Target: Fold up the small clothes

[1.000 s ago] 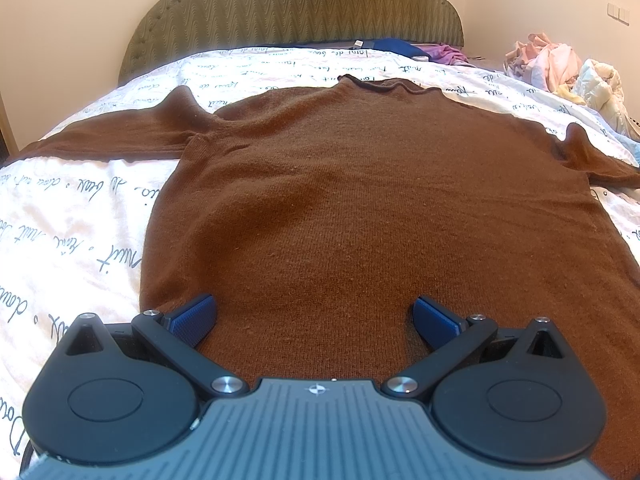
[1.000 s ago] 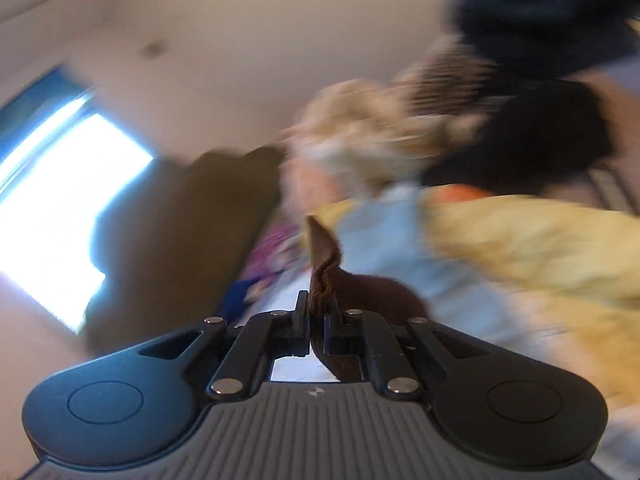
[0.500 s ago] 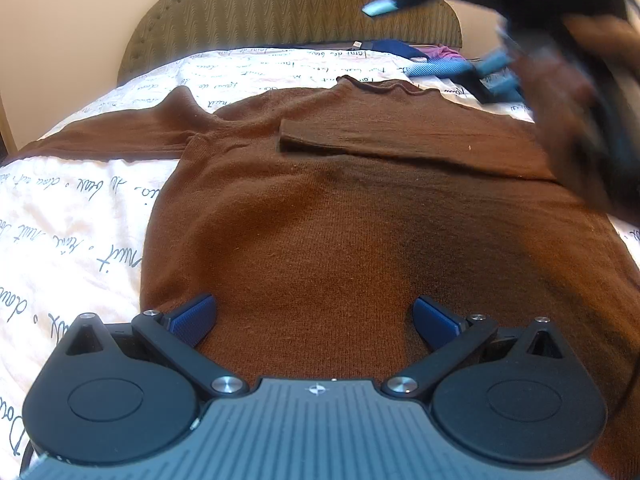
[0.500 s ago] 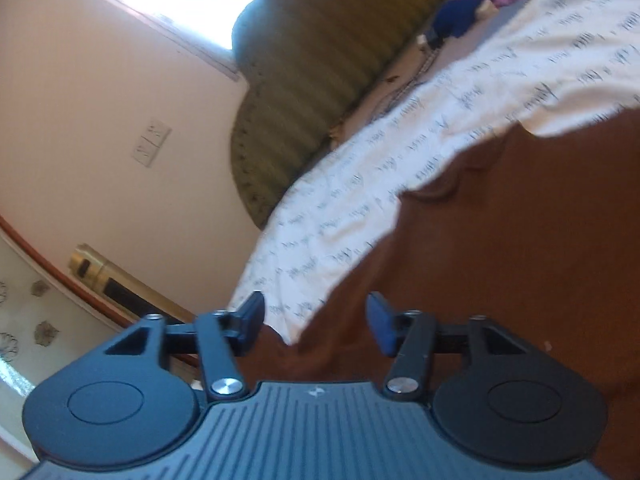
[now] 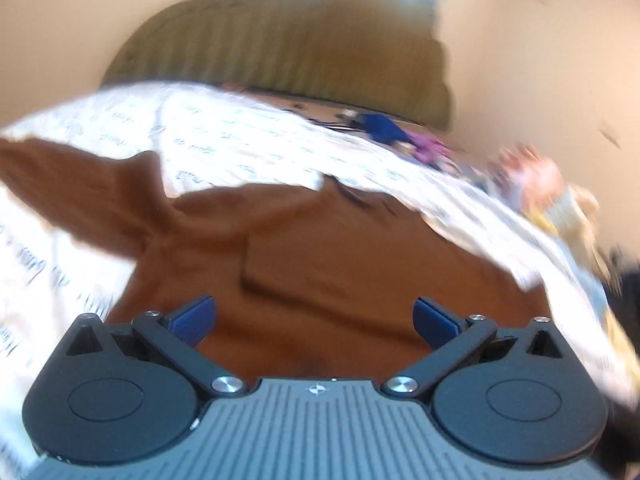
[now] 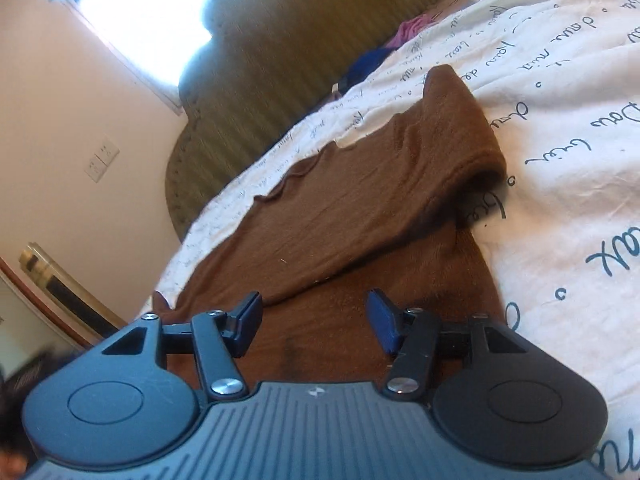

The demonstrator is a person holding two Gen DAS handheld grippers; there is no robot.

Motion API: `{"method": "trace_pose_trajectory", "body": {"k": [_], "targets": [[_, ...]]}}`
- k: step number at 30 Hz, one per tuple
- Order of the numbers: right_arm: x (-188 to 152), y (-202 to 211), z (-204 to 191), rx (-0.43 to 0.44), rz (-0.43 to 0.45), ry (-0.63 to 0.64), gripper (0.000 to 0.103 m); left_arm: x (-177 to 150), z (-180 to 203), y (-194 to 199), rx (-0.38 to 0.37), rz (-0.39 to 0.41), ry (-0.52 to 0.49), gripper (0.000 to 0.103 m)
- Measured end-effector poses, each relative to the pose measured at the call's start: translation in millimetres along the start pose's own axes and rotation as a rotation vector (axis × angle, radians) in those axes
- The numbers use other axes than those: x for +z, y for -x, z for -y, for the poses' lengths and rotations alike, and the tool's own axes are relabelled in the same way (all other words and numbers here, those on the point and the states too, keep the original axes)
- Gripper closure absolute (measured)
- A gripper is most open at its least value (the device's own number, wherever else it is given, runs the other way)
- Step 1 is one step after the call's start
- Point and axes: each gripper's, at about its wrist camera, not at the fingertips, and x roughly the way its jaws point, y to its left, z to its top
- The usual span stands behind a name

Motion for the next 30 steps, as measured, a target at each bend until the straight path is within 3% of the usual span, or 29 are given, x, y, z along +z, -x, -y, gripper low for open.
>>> {"method": "trace_pose_trajectory", "body": {"k": [2,5,7,8,9,12,15,17,21,23,26,30], "targets": [[0.6,-1.4,0.2,0.003,-0.006,-0.010,0.046,17.9,-12.7,-36.5,0.010,-0.071,0.111,0.008],[4.3,-1.5,3.3,0.019,-0.007,-0.024,0.046,28.5,-28.9,-76.5,0.048,-0.174,0.226,0.026],[4.7,-2.5,3.5,0.026,-0.005,-0.034,0.046,34.0,-34.8,-87.1,0.050,-0.173,0.259,0.031],[4.6,-2.4,3.9,0.028,-0.004,-0.035,0.046,35.8,-32.8,-89.3,0.055,-0.166,0.249,0.053],[5.6,-2.3,5.2,0.030,-0.004,-0.036,0.046,38.0,-29.2,-92.9,0.070,-0.178,0.220,0.098],[5.0,-3.1,4.3,0.034,-0.003,-0.041,0.046,41.9,-24.9,-92.4,0.126,-0.163,0.153,0.100],[2.0,-1.6,5.3,0.036,0.000,-0.042,0.046,55.0,-16.4,-63.1,0.188,-0.021,0.039,0.100],[1.8,-2.4,4.3,0.033,0.000,-0.040,0.046,64.1,-21.3,-51.6,0.249,0.026,0.021,0.100],[1.7,-3.1,4.4,0.033,-0.001,-0.039,0.045,56.8,-46.9,-65.3,0.389,-0.020,-0.031,0.100],[3.0,-2.4,3.3,0.028,-0.004,-0.035,0.045,42.7,-54.3,-75.5,0.412,-0.046,-0.070,0.099],[14.2,-2.0,-11.5,-0.012,-0.020,0.006,0.043,25.2,-47.2,-82.2,0.440,0.000,-0.162,0.099],[58.7,-14.6,-38.4,-0.011,0.040,0.054,0.038,20.8,-38.8,-90.7,0.476,0.005,-0.215,0.099]]}}
